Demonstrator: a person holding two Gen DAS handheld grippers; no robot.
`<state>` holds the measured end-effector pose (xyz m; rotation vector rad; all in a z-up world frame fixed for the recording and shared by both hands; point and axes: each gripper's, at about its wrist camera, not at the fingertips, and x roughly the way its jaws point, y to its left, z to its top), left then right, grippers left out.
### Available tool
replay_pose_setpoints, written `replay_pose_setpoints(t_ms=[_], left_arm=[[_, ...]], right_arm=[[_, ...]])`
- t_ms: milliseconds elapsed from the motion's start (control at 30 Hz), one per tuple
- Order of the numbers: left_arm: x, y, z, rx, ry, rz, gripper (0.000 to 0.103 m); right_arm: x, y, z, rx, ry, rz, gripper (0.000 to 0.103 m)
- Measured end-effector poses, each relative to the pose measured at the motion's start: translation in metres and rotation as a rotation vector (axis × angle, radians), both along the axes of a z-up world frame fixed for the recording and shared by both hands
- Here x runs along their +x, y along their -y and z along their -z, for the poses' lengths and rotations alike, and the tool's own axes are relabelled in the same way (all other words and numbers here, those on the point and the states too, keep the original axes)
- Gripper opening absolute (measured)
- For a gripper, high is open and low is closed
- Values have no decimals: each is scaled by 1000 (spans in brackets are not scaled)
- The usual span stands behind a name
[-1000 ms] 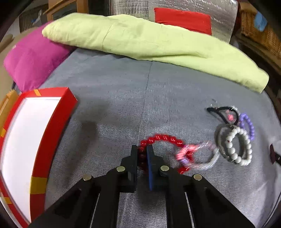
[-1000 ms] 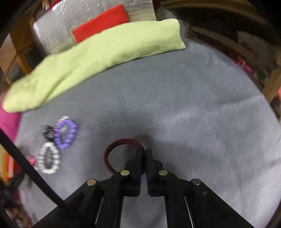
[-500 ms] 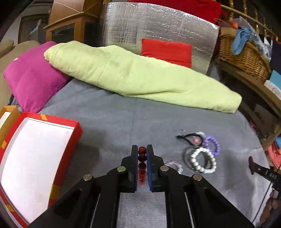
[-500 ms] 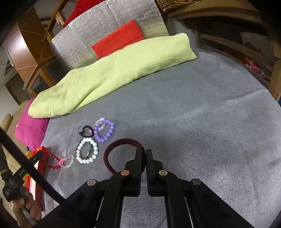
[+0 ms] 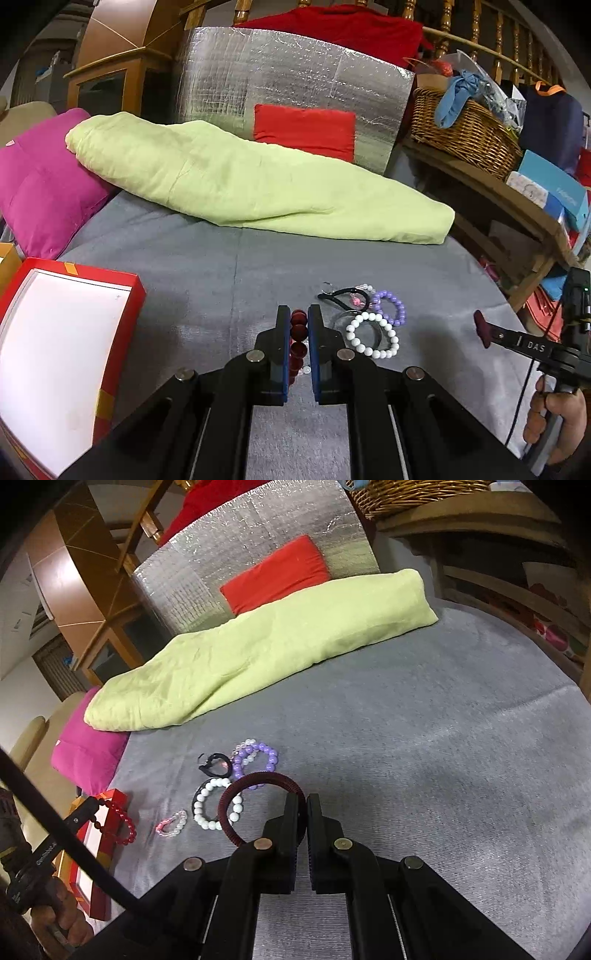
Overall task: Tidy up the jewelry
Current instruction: 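Lift the red bead bracelet with the left tool while the right tool lifts the bangle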
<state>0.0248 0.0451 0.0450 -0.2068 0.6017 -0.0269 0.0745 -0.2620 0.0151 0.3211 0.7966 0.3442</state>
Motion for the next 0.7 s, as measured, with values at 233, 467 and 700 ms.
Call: replay_pose_setpoints(t_ms=[233, 467, 700], left_arm=[[-7, 6, -1, 33, -8, -1, 9], [-17, 1, -2, 61, -26, -36, 9], [-37, -41, -6, 38, -18, -112, 9]], right_arm=[[-3, -8, -2, -5, 8, -28, 5], [-8, -18, -1, -37, 19, -50, 5], [-20, -48, 5, -74, 9, -115, 5]])
